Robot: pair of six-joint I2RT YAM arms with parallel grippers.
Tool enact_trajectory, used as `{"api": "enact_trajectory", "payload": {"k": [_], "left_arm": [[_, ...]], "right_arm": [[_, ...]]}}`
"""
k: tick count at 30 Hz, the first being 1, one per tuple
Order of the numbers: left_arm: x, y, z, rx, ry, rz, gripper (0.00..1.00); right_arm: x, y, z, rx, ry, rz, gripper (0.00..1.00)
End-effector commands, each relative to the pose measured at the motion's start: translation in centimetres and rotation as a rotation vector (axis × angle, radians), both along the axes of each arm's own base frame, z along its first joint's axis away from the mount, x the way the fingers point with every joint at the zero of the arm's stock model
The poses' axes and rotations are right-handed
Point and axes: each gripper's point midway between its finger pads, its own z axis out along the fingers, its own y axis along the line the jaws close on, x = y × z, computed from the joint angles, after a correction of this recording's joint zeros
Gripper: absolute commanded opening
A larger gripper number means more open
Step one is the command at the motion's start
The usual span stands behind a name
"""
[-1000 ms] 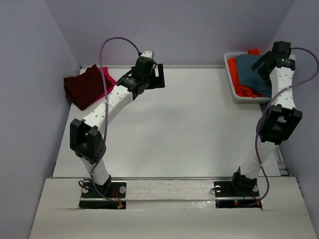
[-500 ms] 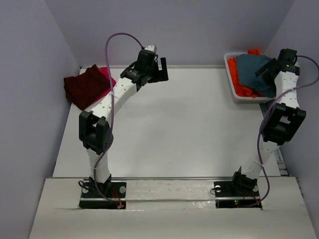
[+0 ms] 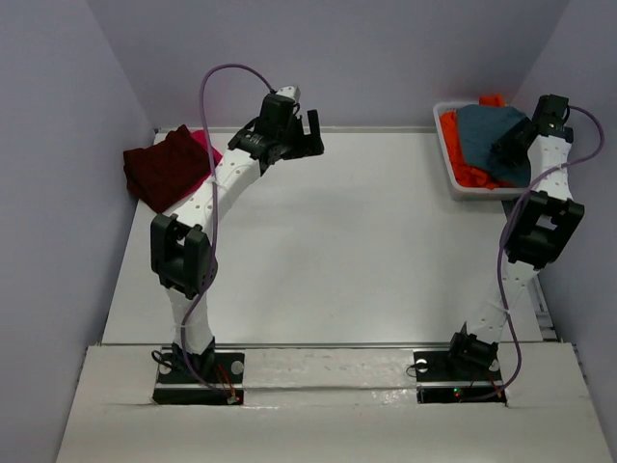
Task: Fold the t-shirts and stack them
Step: Grab the tshirt from the pile
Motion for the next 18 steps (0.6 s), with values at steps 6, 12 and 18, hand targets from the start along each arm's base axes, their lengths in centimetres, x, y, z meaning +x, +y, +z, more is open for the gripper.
{"api": "enact_trajectory", "payload": {"k": [6,12,18], "left_arm": [[0.1,-1.0,-0.2,-0.039,0.006,-0.032,0.98],[1.1,-2.2,-0.1,-0.084,0.024,-0.034,0.98],[2.6,-2.8,-0.2,-0.067,0.030,-0.031,0.85]], "right_arm": [[1.3,1.3,3.7,0.019,-0.117,0.115,0.13],[0.2,3.1,3.0,0.107,-0.109,0.131,0.07],[-0.8,5.8,3.3,0.217,-0.121,0.163,0.07]]}}
